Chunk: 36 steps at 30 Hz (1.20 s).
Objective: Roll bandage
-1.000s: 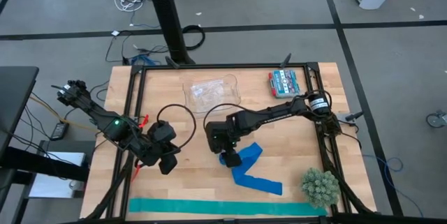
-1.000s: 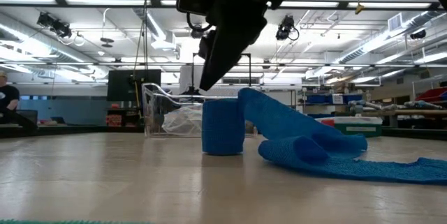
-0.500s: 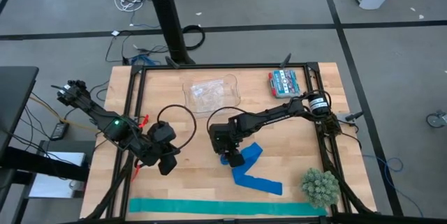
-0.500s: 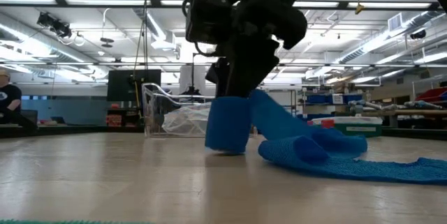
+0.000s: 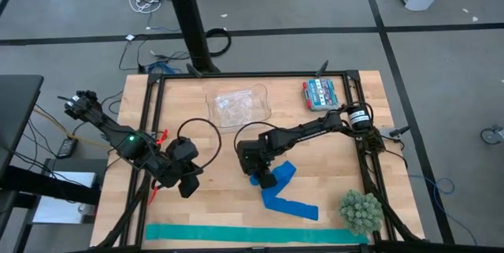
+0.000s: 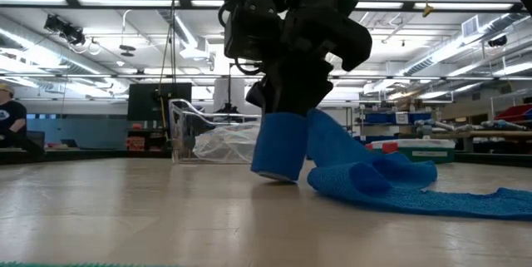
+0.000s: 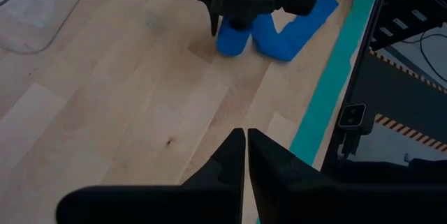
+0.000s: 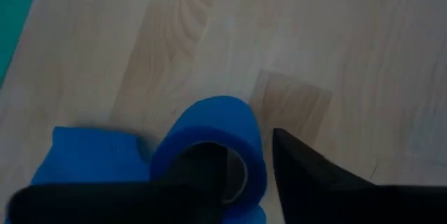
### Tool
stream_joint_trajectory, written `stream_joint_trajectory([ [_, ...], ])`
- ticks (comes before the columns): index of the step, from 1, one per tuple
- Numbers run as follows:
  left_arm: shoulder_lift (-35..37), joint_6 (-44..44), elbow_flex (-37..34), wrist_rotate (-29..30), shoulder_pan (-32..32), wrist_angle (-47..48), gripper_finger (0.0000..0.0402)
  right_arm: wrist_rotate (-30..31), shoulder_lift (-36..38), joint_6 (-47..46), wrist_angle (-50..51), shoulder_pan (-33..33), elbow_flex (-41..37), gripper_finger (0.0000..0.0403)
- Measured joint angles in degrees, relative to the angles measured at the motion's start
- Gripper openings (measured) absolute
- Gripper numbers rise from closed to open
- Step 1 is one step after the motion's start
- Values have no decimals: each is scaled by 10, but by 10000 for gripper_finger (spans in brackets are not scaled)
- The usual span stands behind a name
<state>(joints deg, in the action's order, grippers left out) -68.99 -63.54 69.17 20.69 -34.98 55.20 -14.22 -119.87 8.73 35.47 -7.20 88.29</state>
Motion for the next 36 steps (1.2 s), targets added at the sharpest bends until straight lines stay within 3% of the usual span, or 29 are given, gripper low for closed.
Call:
stream_joint_trajectory([
  [5, 0, 0, 0, 0, 0, 0, 27, -11, 0, -15, 4, 8, 0, 14],
  [12, 3, -11, 23, 6, 43, -29, 27, -30, 17, -57, 63, 35, 65, 14],
  [22, 5, 167, 163, 62, 176, -36, 27, -40, 178, -112, 81, 104, 103, 2],
  [26, 5, 263, 217, 73, 234, -53, 27, -39, 261, -144, 34, 133, 103, 1],
  [29, 4, 324, 237, 40, 282, -78, 27, -19, 306, -172, -14, 155, 103, 1],
  [36, -25, 392, 239, -129, 391, -192, 27, 14, 359, -246, -109, 181, 104, 0],
])
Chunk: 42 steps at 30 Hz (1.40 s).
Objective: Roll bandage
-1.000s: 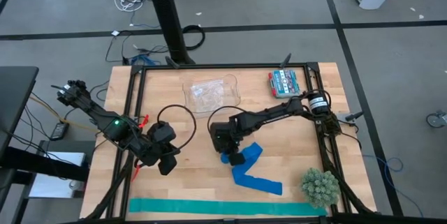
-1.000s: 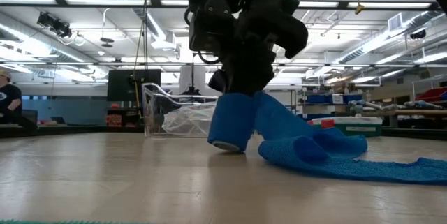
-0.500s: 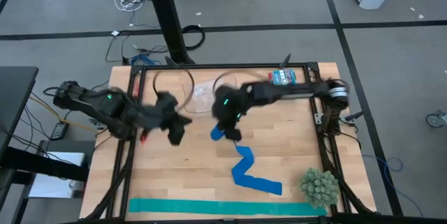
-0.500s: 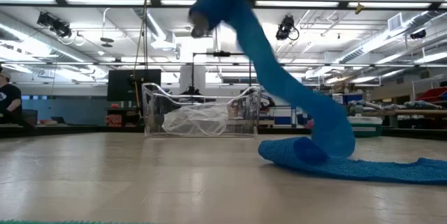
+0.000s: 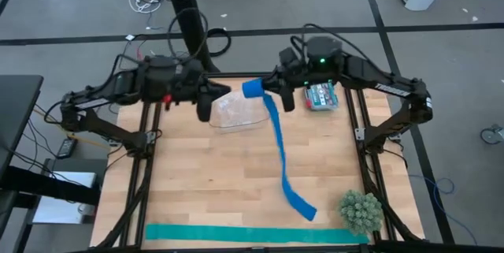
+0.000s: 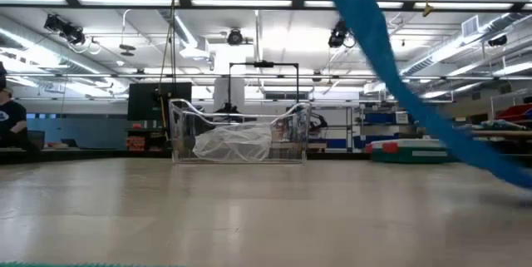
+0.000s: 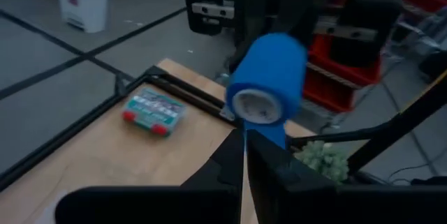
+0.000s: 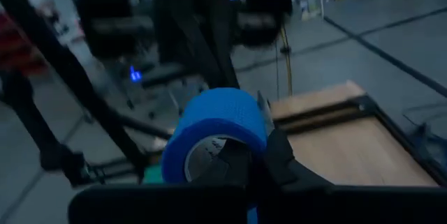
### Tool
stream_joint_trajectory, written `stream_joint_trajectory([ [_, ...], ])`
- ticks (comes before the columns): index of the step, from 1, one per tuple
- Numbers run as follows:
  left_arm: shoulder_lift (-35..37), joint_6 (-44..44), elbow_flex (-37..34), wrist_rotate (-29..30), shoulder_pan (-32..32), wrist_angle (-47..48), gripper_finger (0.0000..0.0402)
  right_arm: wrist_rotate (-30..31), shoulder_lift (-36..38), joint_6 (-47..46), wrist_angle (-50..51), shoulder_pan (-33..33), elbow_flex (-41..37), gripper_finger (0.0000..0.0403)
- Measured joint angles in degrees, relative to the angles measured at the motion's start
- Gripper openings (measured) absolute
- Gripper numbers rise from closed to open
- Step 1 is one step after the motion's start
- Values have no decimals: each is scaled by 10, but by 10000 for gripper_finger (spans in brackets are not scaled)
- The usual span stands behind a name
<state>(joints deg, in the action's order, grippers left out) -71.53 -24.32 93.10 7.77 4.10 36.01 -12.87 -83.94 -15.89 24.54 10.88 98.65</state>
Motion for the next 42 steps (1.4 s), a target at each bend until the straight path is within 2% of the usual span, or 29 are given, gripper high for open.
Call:
stream_joint_trajectory([
  [5, -16, 1, 0, -69, 37, -37, 43, 28, 14, -16, -36, 1, 7, 0],
  [9, -23, 1, 0, -102, 53, -74, 84, 43, 11, -6, -36, 3, 47, 0],
  [15, -44, 25, 0, -148, 63, -150, 155, 32, -28, 3, -36, 7, 122, 0],
  [19, -68, 30, 0, -177, 64, -172, 181, 9, -65, 5, -40, 7, 169, 0],
  [27, -85, 31, -1, -190, 68, -168, 188, -51, -94, -44, -78, 9, 206, 0],
  [36, -78, 31, -1, -193, 73, -187, 188, -63, -80, -75, -110, 9, 207, 0],
  [42, -83, 30, 0, -264, 73, -200, 188, -64, -84, -75, -108, 9, 207, 0],
])
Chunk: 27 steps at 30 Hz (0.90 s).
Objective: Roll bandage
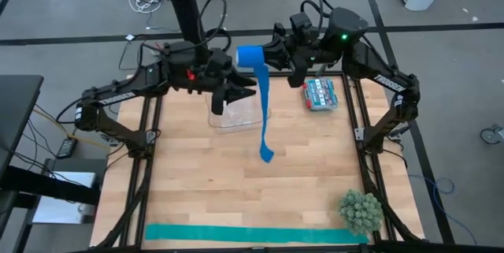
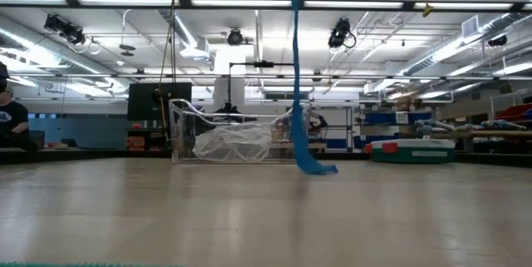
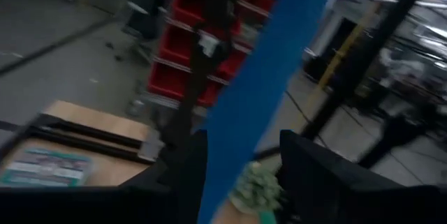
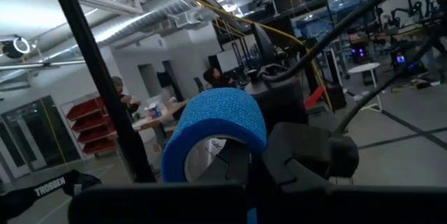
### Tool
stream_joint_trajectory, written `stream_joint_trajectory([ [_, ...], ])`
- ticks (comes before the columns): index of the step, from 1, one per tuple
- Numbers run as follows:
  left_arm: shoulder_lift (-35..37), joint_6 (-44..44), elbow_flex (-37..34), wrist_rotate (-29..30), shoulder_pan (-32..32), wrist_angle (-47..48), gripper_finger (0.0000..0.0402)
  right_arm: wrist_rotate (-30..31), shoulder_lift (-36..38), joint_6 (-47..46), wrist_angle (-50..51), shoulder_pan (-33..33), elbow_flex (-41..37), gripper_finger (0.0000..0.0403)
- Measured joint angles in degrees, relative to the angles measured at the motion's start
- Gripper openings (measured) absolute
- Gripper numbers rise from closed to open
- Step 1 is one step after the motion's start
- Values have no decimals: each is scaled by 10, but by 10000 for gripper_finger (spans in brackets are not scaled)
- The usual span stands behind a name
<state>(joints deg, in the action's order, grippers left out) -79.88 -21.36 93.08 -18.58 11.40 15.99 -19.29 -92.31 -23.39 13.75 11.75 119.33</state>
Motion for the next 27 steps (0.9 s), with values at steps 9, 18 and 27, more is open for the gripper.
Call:
stream_joint_trajectory([
  [9, 0, 1, 0, 11, 17, 1, 188, -23, 0, -36, -30, -6, 0, 0],
  [18, 0, 4, 0, 6, 20, -8, 188, -24, -3, -40, -92, -12, 0, 0],
  [27, 0, -1, 0, -68, 20, -30, 188, -7, -4, 5, -109, -11, 0, 0],
])
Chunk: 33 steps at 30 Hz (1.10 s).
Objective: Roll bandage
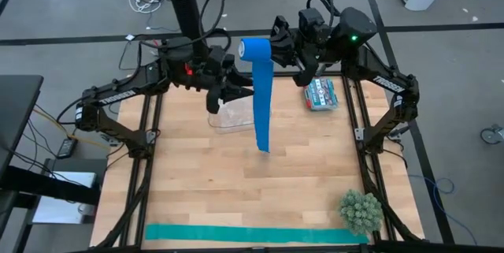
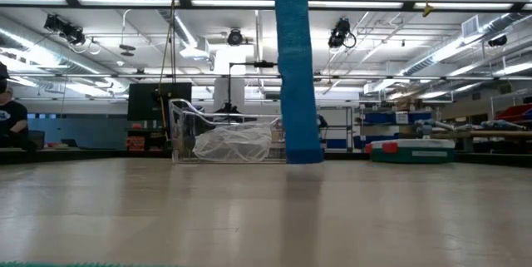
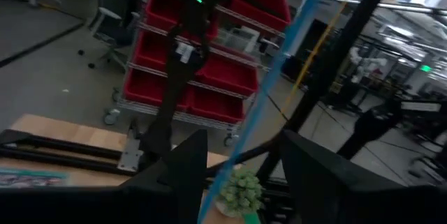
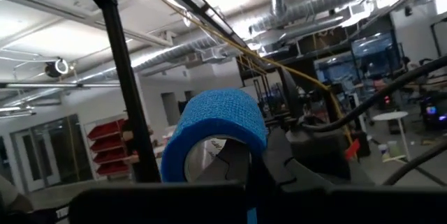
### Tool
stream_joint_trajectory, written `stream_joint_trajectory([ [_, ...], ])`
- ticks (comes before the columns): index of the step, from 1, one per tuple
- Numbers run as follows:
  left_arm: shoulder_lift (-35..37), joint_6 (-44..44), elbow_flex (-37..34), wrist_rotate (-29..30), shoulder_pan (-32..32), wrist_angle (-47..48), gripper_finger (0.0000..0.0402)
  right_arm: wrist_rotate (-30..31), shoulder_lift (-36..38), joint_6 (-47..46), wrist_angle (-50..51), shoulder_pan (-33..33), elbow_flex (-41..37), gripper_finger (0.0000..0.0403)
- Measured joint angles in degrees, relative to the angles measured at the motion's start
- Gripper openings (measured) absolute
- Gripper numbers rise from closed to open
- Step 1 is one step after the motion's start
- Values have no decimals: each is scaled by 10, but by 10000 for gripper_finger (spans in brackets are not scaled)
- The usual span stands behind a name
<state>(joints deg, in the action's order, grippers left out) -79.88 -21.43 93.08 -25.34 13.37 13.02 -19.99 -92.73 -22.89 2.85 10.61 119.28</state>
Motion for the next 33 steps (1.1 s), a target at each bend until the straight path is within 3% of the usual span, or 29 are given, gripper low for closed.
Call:
stream_joint_trajectory([
  [7, 0, -5, 0, -27, -7, -6, 188, 43, 0, 27, 1, 0, 0, 0],
  [12, 0, -13, 0, 7, -11, -13, 176, 54, 0, 31, 1, 0, 0, 0],
  [16, 0, -14, 0, 54, -11, -11, 124, 54, 0, 31, 2, -3, 0, 0],
  [21, -2, -16, 0, 88, -11, -3, 19, 54, 0, 31, 9, -4, 0, 0],
  [27, -2, -74, -1, 13, -13, 4, 5, 49, 10, 59, 34, 12, 0, 0],
  [33, 11, -120, -1, -34, -29, 12, 3, 58, 45, 99, 144, 55, 0, 0],
])
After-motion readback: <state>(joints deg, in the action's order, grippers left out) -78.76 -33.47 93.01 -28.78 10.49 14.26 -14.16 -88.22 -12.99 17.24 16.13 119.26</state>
